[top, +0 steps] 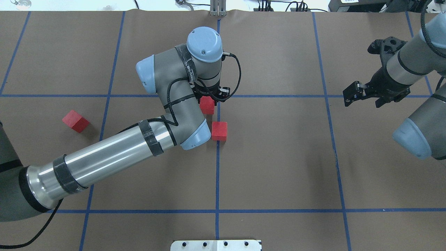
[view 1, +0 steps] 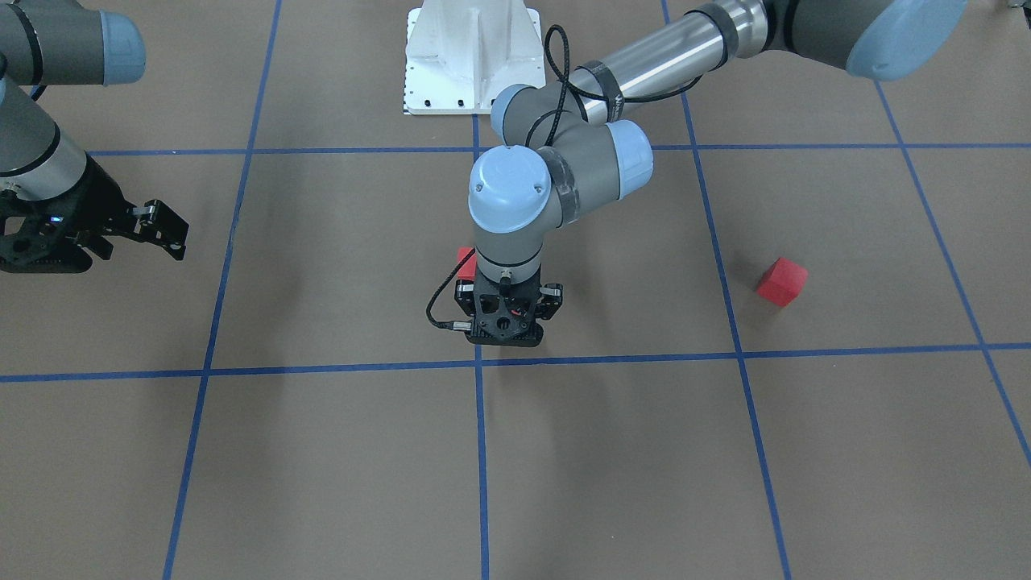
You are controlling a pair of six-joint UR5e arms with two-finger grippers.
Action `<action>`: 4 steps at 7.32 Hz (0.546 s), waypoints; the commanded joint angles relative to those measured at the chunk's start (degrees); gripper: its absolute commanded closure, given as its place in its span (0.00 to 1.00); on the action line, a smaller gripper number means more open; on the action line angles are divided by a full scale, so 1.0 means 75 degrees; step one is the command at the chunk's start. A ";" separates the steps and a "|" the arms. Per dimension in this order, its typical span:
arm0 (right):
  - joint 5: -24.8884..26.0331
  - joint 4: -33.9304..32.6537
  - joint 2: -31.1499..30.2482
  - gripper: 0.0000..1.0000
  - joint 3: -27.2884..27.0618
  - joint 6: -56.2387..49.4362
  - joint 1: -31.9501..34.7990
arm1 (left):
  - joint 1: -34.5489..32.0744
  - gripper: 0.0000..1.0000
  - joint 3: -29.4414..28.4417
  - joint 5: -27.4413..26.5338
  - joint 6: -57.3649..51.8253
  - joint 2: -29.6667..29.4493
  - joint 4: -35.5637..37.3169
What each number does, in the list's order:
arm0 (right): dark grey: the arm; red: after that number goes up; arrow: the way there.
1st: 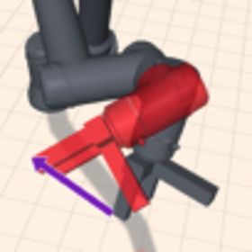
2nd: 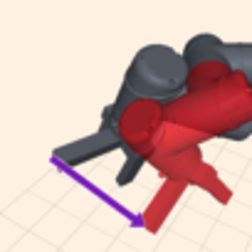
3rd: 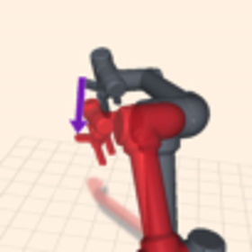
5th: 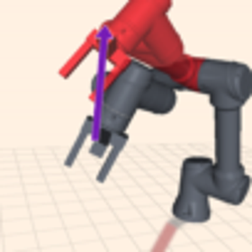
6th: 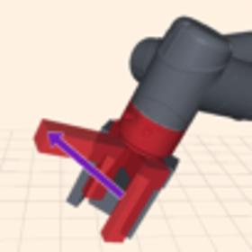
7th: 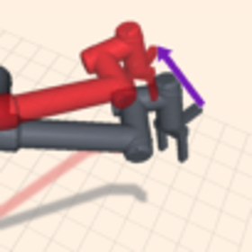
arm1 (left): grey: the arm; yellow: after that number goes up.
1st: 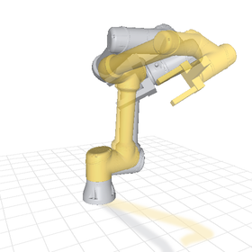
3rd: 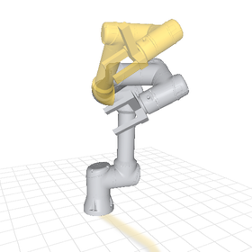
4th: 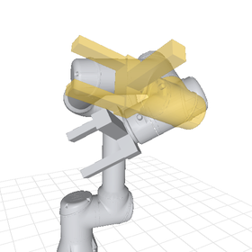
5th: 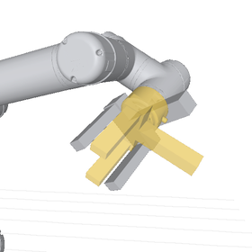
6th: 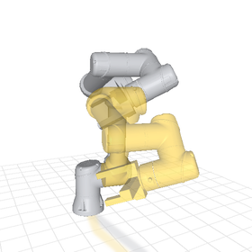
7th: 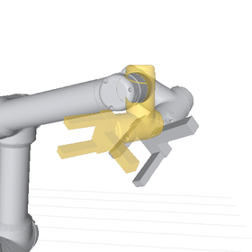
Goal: Form red blocks into L shape at center
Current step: 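Carry the red cube with the left gripper beside the center cube, farther from the robot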
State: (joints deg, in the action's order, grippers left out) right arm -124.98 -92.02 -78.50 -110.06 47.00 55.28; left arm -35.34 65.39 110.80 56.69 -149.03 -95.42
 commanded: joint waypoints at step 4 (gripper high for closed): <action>0.0000 0.0000 0.0002 0.00 0.0015 0.0014 0.0000 | 0.0212 1.00 -0.0351 0.0003 0.0058 -0.0333 -0.0004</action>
State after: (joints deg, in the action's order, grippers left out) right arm -124.98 -92.02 -78.49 -110.03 47.11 55.28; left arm -34.17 63.03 110.83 57.01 -151.40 -95.45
